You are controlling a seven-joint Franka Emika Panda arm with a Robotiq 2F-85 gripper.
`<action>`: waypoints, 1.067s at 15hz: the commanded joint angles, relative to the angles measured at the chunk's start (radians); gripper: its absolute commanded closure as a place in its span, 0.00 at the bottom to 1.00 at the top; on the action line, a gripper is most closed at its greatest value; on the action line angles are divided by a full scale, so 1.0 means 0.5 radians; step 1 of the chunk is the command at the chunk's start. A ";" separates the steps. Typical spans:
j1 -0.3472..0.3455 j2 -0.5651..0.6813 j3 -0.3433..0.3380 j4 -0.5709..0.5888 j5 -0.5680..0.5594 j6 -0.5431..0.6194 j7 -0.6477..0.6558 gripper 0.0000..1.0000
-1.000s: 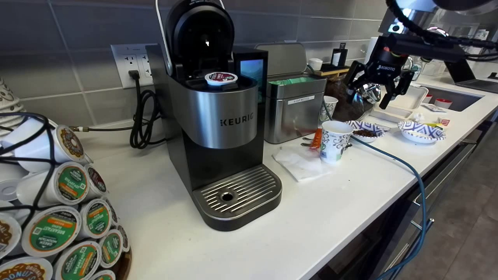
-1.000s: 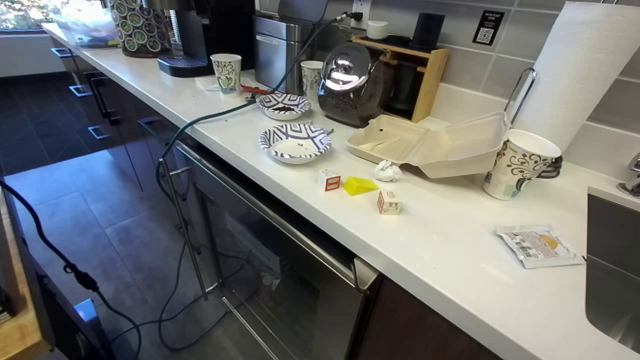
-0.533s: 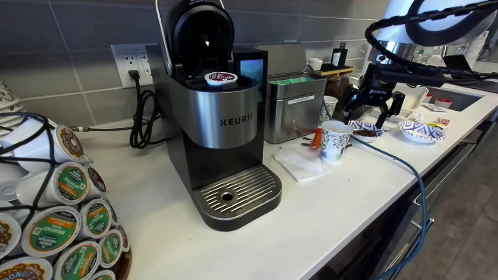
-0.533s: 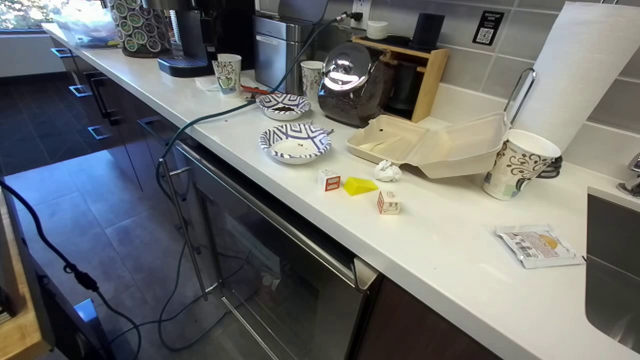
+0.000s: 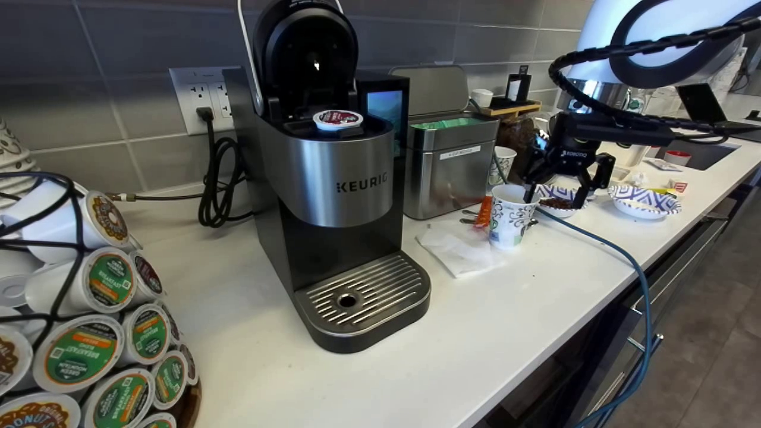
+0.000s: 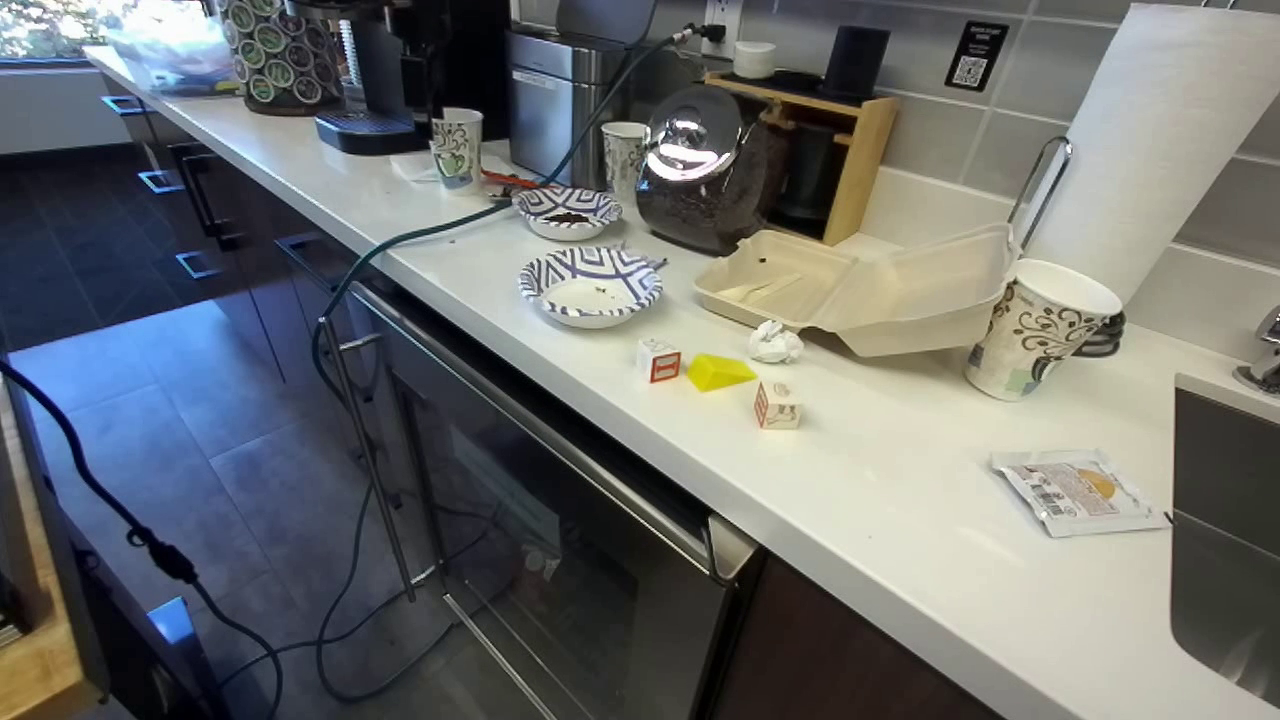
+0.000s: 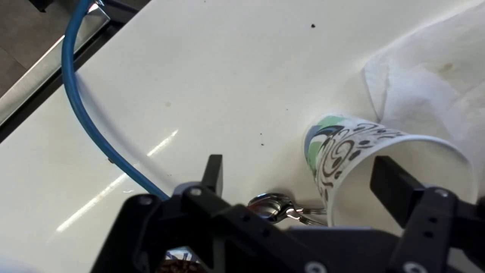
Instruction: Put the cup on the coffee machine
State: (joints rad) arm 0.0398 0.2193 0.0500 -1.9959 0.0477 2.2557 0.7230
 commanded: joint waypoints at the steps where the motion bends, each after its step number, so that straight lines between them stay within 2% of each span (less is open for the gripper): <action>1: 0.043 0.025 -0.036 0.001 0.032 0.056 0.003 0.17; 2: 0.045 0.026 -0.037 0.003 0.029 0.057 0.007 0.32; 3: 0.048 0.028 -0.040 0.006 0.027 0.055 0.008 0.42; 10: 0.060 0.032 -0.054 0.020 0.018 0.060 0.021 0.96; 11: 0.062 0.032 -0.056 0.022 0.018 0.062 0.022 0.99; 16: 0.076 0.000 -0.052 0.034 0.016 0.122 0.020 1.00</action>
State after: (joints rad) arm 0.0595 0.2260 0.0364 -1.9787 0.0490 2.2904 0.7255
